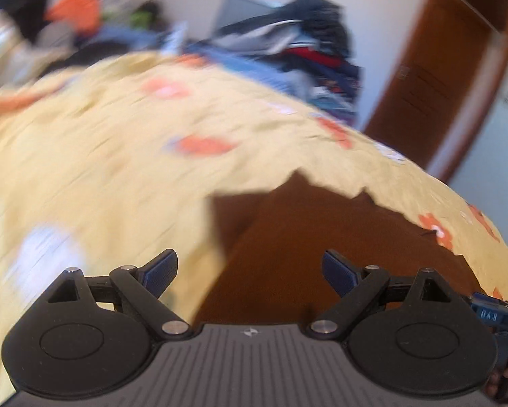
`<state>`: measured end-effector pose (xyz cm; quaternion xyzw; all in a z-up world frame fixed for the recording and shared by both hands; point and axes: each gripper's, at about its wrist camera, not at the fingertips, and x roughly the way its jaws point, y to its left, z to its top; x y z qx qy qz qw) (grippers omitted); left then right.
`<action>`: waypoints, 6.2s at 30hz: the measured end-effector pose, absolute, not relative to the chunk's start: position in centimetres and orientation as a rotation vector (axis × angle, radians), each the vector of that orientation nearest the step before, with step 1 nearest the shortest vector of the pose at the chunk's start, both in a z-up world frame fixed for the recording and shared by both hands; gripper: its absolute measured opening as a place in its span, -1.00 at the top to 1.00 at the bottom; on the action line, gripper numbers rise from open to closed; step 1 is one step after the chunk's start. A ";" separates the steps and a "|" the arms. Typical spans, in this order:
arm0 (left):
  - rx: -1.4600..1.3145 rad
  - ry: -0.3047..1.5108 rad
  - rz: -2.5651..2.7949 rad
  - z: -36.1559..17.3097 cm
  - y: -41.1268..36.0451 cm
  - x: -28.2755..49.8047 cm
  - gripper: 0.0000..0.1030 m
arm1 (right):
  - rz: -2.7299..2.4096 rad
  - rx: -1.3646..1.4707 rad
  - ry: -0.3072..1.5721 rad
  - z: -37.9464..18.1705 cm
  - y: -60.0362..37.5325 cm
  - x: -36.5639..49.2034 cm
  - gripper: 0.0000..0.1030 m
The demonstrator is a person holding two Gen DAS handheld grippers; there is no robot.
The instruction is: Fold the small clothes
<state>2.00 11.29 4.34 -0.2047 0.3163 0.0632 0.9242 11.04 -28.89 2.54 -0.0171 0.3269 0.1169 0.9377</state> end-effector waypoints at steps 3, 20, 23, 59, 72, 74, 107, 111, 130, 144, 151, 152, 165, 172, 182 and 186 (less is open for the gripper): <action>-0.555 0.718 0.183 3.1 13.0 -1.1 -0.80 | 0.241 -0.029 0.666 2.6 -29.0 11.0 -1.00; -0.979 0.788 0.021 1.1 12.0 1.7 0.11 | 0.257 0.016 0.649 2.7 -29.5 10.5 -1.00; -1.045 0.801 0.036 0.7 13.2 2.1 0.43 | 0.257 0.019 0.649 2.7 -29.5 10.5 -1.00; 0.217 0.586 -0.018 3.4 0.0 0.9 0.85 | 0.700 -0.590 1.133 5.5 2.5 13.7 -0.31; 0.372 0.377 -0.356 7.9 -9.6 -1.0 0.84 | 0.726 0.145 0.968 11.9 -22.9 15.4 0.60; 0.397 0.387 -0.475 7.0 -12.0 -1.6 0.83 | 0.639 0.277 0.962 10.8 -29.6 14.8 0.60; -0.192 0.630 -0.484 7.7 -3.5 7.8 -0.86 | 0.340 0.658 0.756 4.8 -47.4 12.1 -0.65; -0.426 0.818 -0.498 4.8 -3.8 15.0 -0.84 | 0.326 0.671 0.859 2.8 -46.7 14.2 -0.35; -0.239 0.896 -0.312 6.4 0.1 20.2 0.53 | 0.336 0.673 0.814 3.1 -36.5 17.8 -0.19; -0.481 0.983 -0.535 1.8 2.3 8.5 0.68 | 0.550 0.485 0.970 2.5 -35.2 7.3 0.47; -0.190 0.882 -0.509 3.8 2.3 5.0 0.59 | 0.590 0.447 0.967 2.5 -34.7 4.2 0.57; -0.123 0.831 -0.498 4.4 1.7 3.9 0.54 | 0.594 0.479 0.957 2.6 -35.1 4.2 0.36; 0.320 0.560 -0.442 3.9 -3.9 0.4 0.06 | 0.432 0.619 0.898 5.0 -36.2 15.4 0.66; 0.275 0.597 -0.439 3.0 -4.4 0.9 0.49 | 0.353 0.431 0.896 4.6 -35.5 17.9 0.77; 0.208 0.499 -0.477 5.9 -0.9 -2.7 -0.59 | 0.529 0.532 0.790 7.6 -36.4 8.6 -0.04; 0.294 0.485 -0.547 5.0 -3.8 -1.7 -0.59 | 0.521 0.384 0.894 6.4 -33.8 7.6 -0.03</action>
